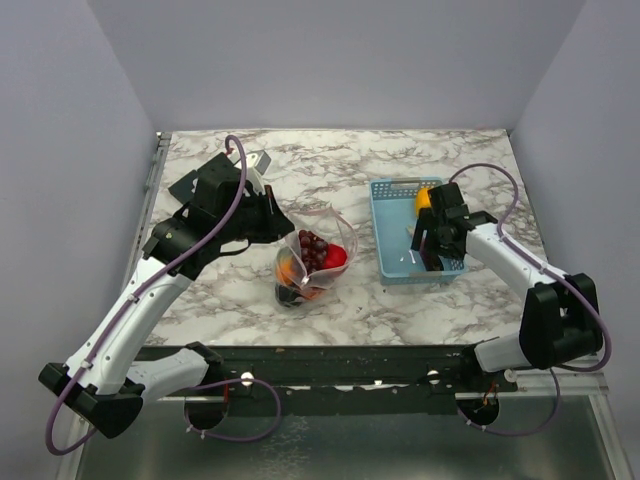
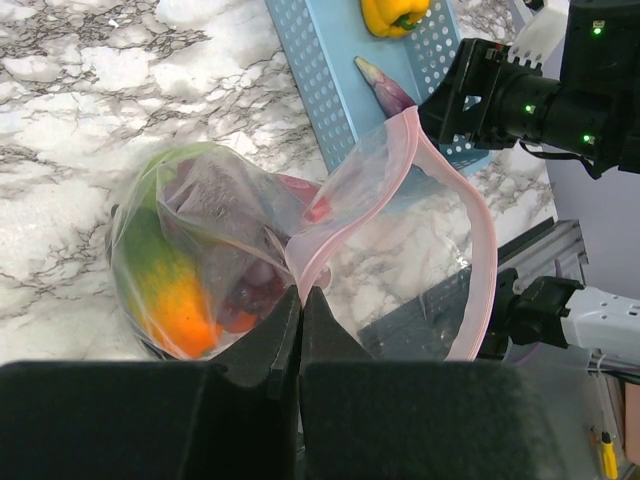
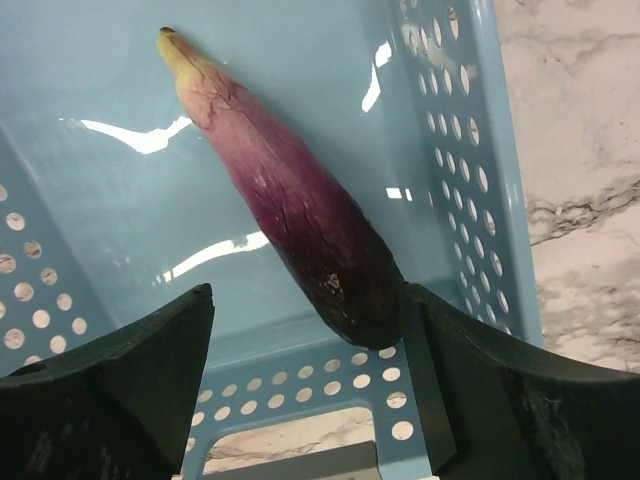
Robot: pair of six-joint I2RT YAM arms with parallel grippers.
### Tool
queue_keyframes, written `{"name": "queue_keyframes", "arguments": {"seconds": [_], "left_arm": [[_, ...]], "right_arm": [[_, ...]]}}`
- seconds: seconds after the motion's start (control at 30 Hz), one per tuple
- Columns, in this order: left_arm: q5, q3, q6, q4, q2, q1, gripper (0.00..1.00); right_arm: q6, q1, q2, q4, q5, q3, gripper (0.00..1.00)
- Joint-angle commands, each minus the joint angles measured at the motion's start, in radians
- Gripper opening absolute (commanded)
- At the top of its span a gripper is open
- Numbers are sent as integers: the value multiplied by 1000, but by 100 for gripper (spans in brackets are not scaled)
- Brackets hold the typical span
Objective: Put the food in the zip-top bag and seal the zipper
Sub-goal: Pick up the fake vegetable from the bin.
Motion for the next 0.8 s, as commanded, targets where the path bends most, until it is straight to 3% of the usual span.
{"name": "queue_keyframes", "arguments": {"seconds": [0.0, 0.33, 0.6, 0.77], "left_arm": [[7, -12, 23, 32, 1, 2, 0], [16, -24, 35, 41, 9, 2, 0], [18, -48, 38, 52, 3, 2, 0], [21, -47, 37, 54, 8, 2, 0]], "right_arm": [[-60, -11, 38, 29, 41, 6, 81], [-68, -12, 131, 45, 5, -5, 80], [-68, -12, 184, 66, -83, 10, 65], [-68, -12, 209, 56, -113, 58, 51]]}}
